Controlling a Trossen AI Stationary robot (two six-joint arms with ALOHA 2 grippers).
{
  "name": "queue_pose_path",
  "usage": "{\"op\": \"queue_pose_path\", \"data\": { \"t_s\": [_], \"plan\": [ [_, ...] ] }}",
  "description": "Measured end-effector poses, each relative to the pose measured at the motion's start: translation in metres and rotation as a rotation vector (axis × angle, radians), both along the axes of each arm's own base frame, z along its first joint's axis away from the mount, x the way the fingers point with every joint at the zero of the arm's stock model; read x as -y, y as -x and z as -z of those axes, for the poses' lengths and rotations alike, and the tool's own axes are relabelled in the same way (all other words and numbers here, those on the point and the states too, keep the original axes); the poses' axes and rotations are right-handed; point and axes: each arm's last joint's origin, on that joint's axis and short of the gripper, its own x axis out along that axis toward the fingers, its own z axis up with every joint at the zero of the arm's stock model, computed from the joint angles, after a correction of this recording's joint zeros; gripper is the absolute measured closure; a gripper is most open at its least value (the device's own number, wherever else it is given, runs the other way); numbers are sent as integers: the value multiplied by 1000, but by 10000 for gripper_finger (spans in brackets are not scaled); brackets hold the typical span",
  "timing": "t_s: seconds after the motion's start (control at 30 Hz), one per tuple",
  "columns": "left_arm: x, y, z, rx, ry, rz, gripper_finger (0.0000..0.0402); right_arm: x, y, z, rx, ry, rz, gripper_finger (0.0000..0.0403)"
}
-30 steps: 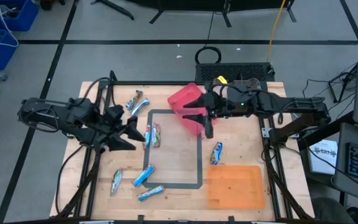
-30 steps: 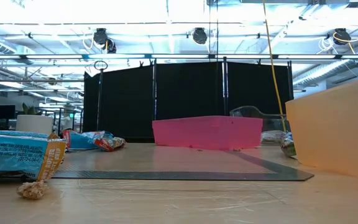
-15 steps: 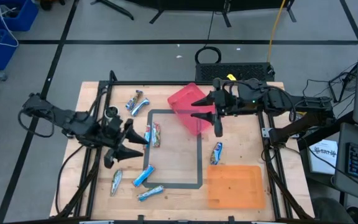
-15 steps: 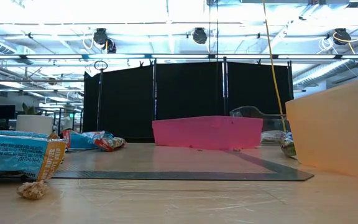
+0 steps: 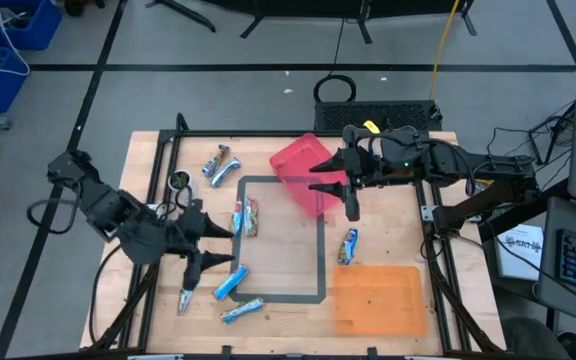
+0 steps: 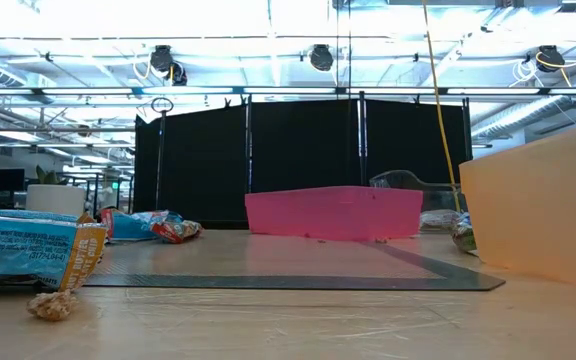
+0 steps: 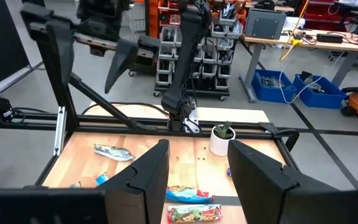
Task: Pick and place Granola Bars by type
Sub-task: Put the yellow granola bar into the transparent bin
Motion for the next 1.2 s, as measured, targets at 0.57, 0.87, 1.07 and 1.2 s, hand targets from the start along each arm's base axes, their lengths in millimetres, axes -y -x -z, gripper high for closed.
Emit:
{"op": "queue_pose_path", "data": {
  "t_s": [0.57, 0.87, 1.07, 1.2],
  "plan": [
    [37, -27, 77, -631, 185, -155, 156, 0, 1, 4, -47, 27, -7, 245],
    [61, -49, 111, -839, 266, -67, 156, 0, 1, 5, -57, 36, -8, 245],
    [69, -62, 134, -951, 250, -19, 156, 0, 1, 6, -62, 59, -15, 245],
    [71, -64, 144, -985, 228, -59, 156, 0, 1, 6, -63, 62, -15, 245]
  ]
}}
